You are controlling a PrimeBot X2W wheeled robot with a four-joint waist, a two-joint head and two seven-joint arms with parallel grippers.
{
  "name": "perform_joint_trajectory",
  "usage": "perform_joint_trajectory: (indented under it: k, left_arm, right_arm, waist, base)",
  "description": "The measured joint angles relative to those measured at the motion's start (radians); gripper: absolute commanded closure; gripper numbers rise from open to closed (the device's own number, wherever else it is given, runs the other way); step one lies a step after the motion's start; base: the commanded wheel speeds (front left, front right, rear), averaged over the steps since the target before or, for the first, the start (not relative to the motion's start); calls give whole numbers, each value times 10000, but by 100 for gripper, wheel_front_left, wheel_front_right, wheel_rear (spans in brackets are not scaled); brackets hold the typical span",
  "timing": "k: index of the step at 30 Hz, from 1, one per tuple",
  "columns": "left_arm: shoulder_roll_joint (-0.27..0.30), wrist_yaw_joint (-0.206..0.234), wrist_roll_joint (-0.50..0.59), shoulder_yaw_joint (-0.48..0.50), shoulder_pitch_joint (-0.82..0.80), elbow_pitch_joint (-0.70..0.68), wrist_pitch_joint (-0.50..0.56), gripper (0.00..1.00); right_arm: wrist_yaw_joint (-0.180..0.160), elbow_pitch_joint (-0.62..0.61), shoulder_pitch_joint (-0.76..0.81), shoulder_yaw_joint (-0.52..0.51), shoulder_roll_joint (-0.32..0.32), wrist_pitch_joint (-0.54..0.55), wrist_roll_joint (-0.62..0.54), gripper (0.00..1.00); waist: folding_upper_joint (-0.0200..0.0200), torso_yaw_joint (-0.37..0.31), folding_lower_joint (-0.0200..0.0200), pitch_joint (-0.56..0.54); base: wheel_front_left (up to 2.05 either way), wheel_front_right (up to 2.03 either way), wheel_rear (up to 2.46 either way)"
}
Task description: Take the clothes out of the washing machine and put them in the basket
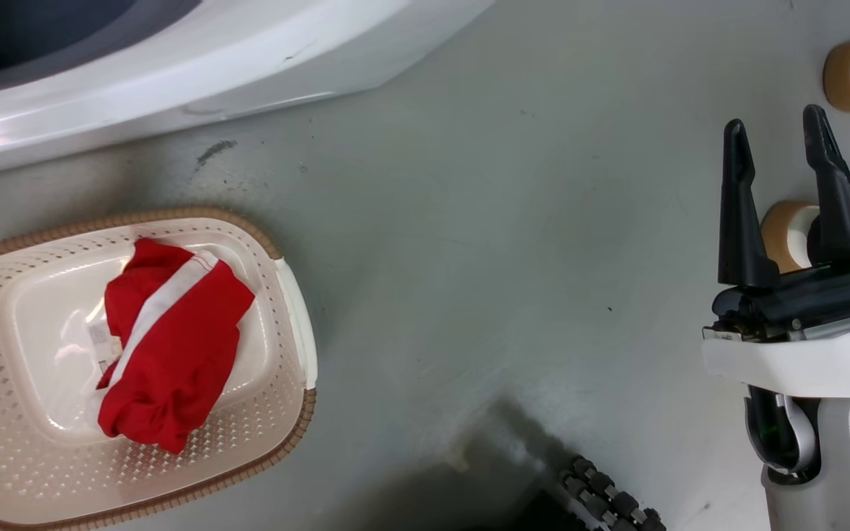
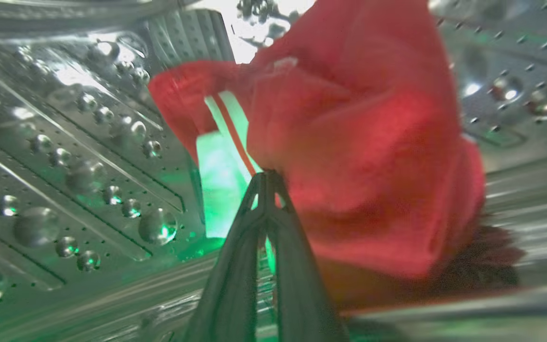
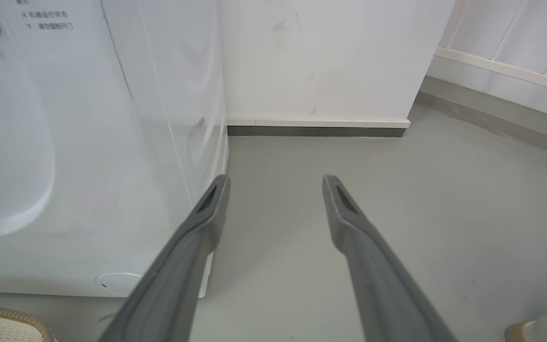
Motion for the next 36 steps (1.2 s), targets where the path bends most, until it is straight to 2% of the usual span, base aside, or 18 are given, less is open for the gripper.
perform_joint_trajectory:
  k: [11, 23, 30, 36]
  left_arm:
    - [-230, 0, -1060, -481, 2097, -389, -2702, 100]
    - [-460, -2, -2080, -1348, 5169, -1962, -5267, 100]
    - [-570, 75, -2196, -1572, 6767, -3064, -6149, 100]
    - [-337, 481, -2213, -1624, 7645, -4257, -6161, 100]
  right_arm:
    - [-2, 194, 326, -186, 4, 0, -617, 0]
    - [-2, 548, 1290, -232, 6, 0, -1223, 0]
    - [0, 644, 1825, -257, 8, 0, -1488, 0]
    - [-2, 677, 2086, -211, 6, 0, -1580, 0]
  waist:
    - [0, 649, -1, -1265]
    - [0, 1635, -1, -3205]
    - [0, 2163, -2, -4373]
    - [0, 2592, -3, -5085]
  base:
    - [0, 0, 0]
    - [0, 0, 0]
    - [0, 0, 0]
    - [0, 0, 0]
